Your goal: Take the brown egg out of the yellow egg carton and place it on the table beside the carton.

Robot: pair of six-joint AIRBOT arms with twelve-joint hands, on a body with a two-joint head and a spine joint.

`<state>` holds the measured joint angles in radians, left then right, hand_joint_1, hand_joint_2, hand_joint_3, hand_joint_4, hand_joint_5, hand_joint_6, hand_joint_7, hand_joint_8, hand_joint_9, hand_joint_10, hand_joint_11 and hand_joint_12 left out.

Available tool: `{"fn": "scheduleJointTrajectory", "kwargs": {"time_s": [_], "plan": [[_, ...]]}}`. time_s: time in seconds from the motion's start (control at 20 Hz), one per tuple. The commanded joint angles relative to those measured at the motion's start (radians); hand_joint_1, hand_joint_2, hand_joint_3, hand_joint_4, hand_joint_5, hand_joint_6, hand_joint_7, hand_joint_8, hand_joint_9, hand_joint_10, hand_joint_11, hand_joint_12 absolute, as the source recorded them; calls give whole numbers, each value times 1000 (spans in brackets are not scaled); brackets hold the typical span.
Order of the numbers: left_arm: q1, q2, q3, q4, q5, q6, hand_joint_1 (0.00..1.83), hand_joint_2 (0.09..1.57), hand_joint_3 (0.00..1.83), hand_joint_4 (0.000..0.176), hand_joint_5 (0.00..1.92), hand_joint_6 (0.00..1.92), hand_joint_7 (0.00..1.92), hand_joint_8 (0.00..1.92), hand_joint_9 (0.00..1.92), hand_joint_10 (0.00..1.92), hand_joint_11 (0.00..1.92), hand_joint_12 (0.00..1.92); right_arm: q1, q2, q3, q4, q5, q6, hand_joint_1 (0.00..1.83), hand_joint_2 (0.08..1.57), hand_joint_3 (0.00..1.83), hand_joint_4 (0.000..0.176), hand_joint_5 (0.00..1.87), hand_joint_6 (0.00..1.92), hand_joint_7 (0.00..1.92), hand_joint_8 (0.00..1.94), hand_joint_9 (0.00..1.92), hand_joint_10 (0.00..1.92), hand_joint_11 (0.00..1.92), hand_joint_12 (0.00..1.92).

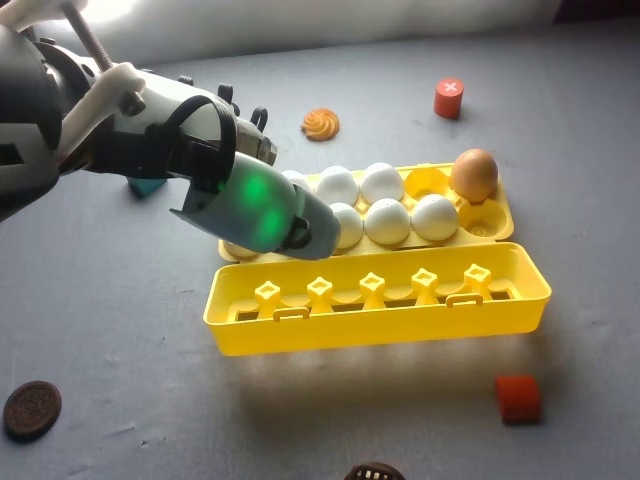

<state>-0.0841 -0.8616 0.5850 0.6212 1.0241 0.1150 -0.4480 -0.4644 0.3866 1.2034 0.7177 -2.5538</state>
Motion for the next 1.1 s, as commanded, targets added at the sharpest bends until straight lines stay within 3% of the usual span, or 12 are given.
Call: {"fn": "scheduleJointTrajectory", "kwargs": {"time_s": [0.0, 0.05, 0.3, 0.45, 0.6, 0.65, 0.75, 0.85, 0.9, 0.95, 1.0, 1.05], "plan": [[-7, 3, -2, 59, -41, 4, 0, 1101, 167, 0, 0, 2, 0, 0, 0, 0, 0, 0, 8, 6, -2, -59, 66, -9, 109, 1159, 111, 0, 140, 57, 111, 56, 68, 60, 0, 269], [-8, 3, -2, 59, -41, 4, 0, 1155, 37, 0, 0, 0, 0, 0, 0, 0, 0, 0, 8, 6, -2, -59, 67, -9, 135, 1216, 8, 0, 167, 6, 137, 6, 90, 8, 0, 238], [-9, 2, 3, 61, -42, 0, 0, 1156, 28, 0, 0, 0, 0, 0, 0, 0, 0, 0, 8, 6, -2, -59, 75, -8, 116, 1214, 1, 0, 177, 0, 146, 0, 108, 0, 0, 270], [-10, 2, 2, 61, -42, -5, 0, 1154, 23, 0, 0, 0, 0, 0, 0, 0, 0, 0, 10, 1, -2, -59, 85, 62, 152, 1202, 0, 0, 192, 4, 157, 4, 121, 3, 0, 320], [-10, 3, 3, 61, -42, -6, 0, 1148, 18, 0, 0, 0, 0, 0, 0, 0, 0, 0, 35, -60, 35, -59, 134, 95, 114, 1221, 3, 0, 120, 0, 96, 0, 79, 0, 0, 240], [-11, 3, 3, 61, -42, -6, 0, 1156, 20, 0, 0, 0, 0, 0, 0, 0, 0, 0, 39, -87, 66, -59, 122, 122, 146, 1152, 0, 0, 91, 2, 44, 4, 15, 0, 0, 102], [-12, 3, 2, 61, -42, -6, 0, 1157, 19, 0, 0, 0, 0, 0, 0, 0, 0, 0, 58, -132, 126, -60, 79, 159, 165, 936, 0, 60, 247, 12, 1, 0, 0, 0, 0, 3], [-12, 3, 2, 61, -42, -6, 0, 1156, 16, 0, 0, 0, 0, 0, 0, 0, 0, 0, 88, -201, 202, -61, 72, 162, 275, 799, 0, 64, 512, 19, 95, 8, 0, 0, 0, 0], [-12, 3, 2, 63, -42, -6, 0, 1158, 15, 0, 22, 9, 0, 0, 0, 0, 0, 0, 105, -247, 258, -61, 61, 170, 293, 786, 0, 95, 670, 9, 15, 0, 0, 0, 0, 0], [-12, 3, 2, 63, -42, -6, 0, 1158, 15, 0, 22, 9, 0, 0, 0, 0, 0, 0, 109, -264, 278, -61, 54, 178, 293, 786, 0, 95, 670, 9, 15, 0, 0, 0, 0, 0], [-12, 3, 2, 64, -42, -6, 0, 1166, 18, 0, 26, 9, 0, 0, 0, 0, 0, 0, 116, -293, 314, -62, 46, 195, 391, 753, 0, 87, 878, 24, 2, 0, 0, 0, 0, 0], [-13, 3, 3, 64, -42, -3, 0, 1166, 17, 0, 22, 7, 0, 0, 0, 0, 0, 0, 122, -334, 364, -68, 40, 232, 439, 755, 0, 82, 904, 18, 0, 0, 0, 0, 0, 0]]}}
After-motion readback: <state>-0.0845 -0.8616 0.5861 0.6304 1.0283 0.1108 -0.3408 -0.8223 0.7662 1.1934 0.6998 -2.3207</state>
